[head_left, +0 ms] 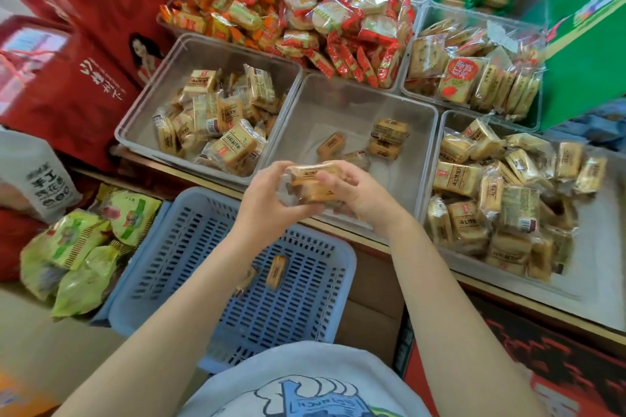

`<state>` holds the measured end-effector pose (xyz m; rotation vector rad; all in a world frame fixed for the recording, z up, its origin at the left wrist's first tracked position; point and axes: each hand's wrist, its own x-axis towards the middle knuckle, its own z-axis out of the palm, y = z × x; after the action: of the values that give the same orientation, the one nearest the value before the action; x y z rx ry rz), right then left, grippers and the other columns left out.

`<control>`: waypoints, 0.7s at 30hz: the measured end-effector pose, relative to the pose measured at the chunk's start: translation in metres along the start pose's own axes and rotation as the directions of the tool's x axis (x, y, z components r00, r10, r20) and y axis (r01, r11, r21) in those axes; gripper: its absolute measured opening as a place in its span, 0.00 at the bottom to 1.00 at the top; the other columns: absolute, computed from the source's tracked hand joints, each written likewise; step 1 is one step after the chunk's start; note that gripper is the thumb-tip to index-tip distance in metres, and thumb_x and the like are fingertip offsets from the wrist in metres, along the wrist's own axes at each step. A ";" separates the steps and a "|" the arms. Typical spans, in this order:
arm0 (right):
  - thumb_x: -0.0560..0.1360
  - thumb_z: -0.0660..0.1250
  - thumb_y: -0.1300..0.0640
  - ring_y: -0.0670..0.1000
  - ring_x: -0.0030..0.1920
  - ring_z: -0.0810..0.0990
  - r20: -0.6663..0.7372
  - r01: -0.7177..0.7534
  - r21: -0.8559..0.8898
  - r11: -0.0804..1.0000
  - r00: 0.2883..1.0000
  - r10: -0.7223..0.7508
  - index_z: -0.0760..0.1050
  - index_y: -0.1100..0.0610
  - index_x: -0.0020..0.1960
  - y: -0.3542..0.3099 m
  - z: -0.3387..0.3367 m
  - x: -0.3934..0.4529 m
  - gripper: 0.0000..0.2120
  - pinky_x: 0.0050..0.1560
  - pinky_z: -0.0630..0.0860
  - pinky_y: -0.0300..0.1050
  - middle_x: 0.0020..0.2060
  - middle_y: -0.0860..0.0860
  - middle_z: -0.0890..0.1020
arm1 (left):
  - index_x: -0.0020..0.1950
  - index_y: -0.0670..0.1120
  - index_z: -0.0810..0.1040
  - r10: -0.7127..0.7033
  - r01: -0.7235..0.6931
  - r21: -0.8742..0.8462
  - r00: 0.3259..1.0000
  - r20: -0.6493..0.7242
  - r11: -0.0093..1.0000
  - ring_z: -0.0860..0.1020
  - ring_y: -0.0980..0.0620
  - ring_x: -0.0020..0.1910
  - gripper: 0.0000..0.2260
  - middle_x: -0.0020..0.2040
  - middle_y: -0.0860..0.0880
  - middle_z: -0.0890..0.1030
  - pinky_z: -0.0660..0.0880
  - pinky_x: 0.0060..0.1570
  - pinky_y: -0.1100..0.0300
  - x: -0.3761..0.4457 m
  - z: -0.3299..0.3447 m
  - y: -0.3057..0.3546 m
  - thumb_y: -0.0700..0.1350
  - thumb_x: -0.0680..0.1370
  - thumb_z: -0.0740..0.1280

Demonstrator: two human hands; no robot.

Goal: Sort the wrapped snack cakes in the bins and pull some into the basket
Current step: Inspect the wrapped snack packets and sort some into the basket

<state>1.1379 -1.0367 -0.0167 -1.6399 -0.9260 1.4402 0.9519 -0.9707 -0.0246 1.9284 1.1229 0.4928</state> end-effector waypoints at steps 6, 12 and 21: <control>0.79 0.70 0.47 0.42 0.37 0.78 -0.030 0.116 0.040 0.992 0.993 -0.115 0.78 0.45 0.59 -0.005 0.033 -0.042 0.09 0.37 0.74 0.35 0.42 0.47 0.83 | 0.61 0.46 0.77 -0.367 0.345 -0.521 0.928 0.063 0.781 0.85 0.47 0.55 0.35 0.54 0.46 0.86 0.82 0.58 0.46 -0.047 -0.016 0.001 0.65 0.61 0.77; 0.79 0.71 0.48 0.48 0.46 0.82 -0.096 0.160 0.009 0.987 0.983 -0.159 0.77 0.49 0.55 -0.004 0.060 -0.073 0.07 0.41 0.80 0.41 0.50 0.55 0.82 | 0.68 0.47 0.72 -0.386 0.369 -0.603 0.916 0.108 0.707 0.85 0.50 0.54 0.33 0.59 0.44 0.84 0.83 0.52 0.50 -0.089 -0.027 0.010 0.57 0.69 0.80; 0.85 0.60 0.47 0.46 0.42 0.82 -0.217 0.185 0.091 0.978 0.963 -0.162 0.76 0.50 0.49 0.005 0.071 -0.103 0.11 0.41 0.79 0.42 0.40 0.47 0.83 | 0.66 0.51 0.70 -0.309 0.291 -0.660 0.947 0.094 0.693 0.86 0.48 0.48 0.23 0.56 0.43 0.84 0.83 0.44 0.56 -0.131 -0.021 0.029 0.42 0.75 0.75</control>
<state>1.0565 -1.1252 0.0191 -1.5522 -0.8333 1.1556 0.8845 -1.0797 0.0208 1.0830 1.0575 0.6316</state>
